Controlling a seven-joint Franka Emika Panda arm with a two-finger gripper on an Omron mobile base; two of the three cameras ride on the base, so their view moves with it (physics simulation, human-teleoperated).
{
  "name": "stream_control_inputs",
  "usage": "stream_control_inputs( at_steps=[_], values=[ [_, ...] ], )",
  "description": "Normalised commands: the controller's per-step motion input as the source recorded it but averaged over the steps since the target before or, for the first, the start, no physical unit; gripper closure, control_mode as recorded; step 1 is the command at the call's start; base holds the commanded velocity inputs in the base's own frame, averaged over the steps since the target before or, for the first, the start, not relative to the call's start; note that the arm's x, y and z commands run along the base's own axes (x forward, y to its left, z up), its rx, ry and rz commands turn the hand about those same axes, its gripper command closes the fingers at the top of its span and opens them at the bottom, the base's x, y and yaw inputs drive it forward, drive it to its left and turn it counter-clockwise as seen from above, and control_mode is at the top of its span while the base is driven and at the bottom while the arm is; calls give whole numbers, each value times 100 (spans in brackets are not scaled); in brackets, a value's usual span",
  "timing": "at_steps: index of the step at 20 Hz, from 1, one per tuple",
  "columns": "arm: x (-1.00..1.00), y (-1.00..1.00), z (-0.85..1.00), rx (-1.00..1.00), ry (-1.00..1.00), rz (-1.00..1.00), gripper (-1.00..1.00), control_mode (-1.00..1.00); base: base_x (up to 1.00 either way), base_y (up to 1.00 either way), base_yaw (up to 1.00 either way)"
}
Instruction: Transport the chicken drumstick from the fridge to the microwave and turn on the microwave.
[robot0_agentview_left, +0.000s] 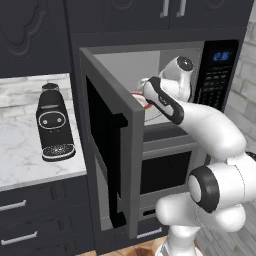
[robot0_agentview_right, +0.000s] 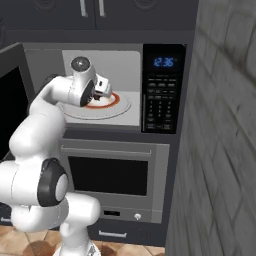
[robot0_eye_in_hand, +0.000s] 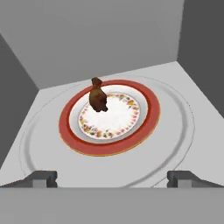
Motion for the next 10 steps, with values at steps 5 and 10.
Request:
stream_control_inputs(
  at_steps=[5, 10],
  values=[
    [-67, -7, 11, 1, -12, 0, -100, -100, 0, 0, 0],
    [-59, 0, 11, 0, -8, 0, -100, -100, 0, 0, 0]
  ],
)
